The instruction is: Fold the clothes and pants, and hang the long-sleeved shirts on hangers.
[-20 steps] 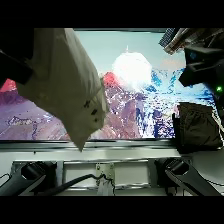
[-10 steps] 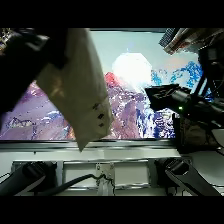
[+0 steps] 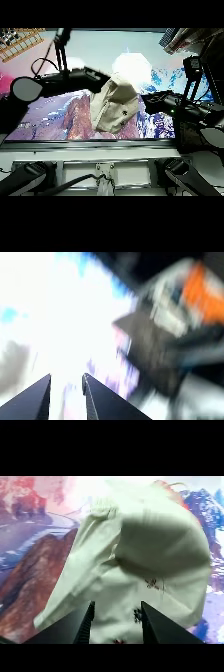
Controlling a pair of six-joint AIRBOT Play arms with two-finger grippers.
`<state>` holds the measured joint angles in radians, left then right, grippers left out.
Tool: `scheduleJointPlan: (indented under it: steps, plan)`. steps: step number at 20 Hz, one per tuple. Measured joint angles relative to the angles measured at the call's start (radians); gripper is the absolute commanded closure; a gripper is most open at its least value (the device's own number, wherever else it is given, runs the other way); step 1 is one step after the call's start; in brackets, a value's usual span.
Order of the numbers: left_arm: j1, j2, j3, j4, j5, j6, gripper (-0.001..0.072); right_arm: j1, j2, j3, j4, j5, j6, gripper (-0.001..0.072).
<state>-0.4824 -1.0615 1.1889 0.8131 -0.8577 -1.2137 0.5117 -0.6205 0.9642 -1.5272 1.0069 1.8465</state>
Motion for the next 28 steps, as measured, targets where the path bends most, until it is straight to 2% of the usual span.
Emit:
scheduleJointPlan:
  steps: [1, 3, 5, 8, 13, 14, 15, 19, 20, 21, 28]
  plan:
    - [0.024, -0.001, -0.02, 0.026, -0.077, -0.007, 0.0503, 0.0, -0.001, 0.0, -0.015, 0.0, 0.0, 0.0367]
    - [0.053, 0.008, -0.077, 0.067, -0.176, -0.011, 0.0333, 0.0, -0.011, -0.002, -0.047, -0.002, 0.0, 0.0367]
    - [0.068, 0.014, -0.143, 0.09, -0.232, -0.014, 0.033, 0.0, -0.029, -0.002, -0.067, -0.012, 0.0, 0.0368]
    - [0.084, 0.018, -0.243, 0.109, -0.246, -0.018, 0.033, 0.0, -0.065, -0.003, -0.082, -0.023, 0.0, 0.0368]
    - [0.127, 0.012, -0.383, 0.117, -0.162, -0.033, 0.0328, 0.0, -0.101, -0.033, -0.089, -0.055, -0.001, 0.0369]
    - [0.133, 0.002, -0.397, 0.116, -0.143, -0.033, 0.0297, 0.0, -0.104, -0.047, -0.089, -0.065, -0.001, 0.0369]
    - [0.137, -0.013, -0.407, 0.107, -0.126, -0.032, 0.0272, 0.0, -0.105, -0.06, -0.088, -0.081, -0.001, 0.0369]
    - [0.14, -0.108, -0.425, 0.0, -0.087, 0.005, 0.0268, 0.0, -0.109, -0.119, -0.077, -0.142, -0.001, 0.0369]
    - [0.138, -0.133, -0.427, -0.026, -0.08, 0.014, 0.0249, 0.0, -0.109, -0.133, -0.073, -0.151, -0.001, 0.0369]
    - [0.136, -0.158, -0.429, -0.048, -0.079, 0.025, 0.0199, 0.0, -0.109, -0.143, -0.072, -0.161, -0.001, 0.0369]
    - [0.099, -0.239, -0.431, -0.109, -0.032, 0.066, 0.0201, 0.0, -0.109, -0.18, -0.066, -0.203, -0.002, 0.0369]
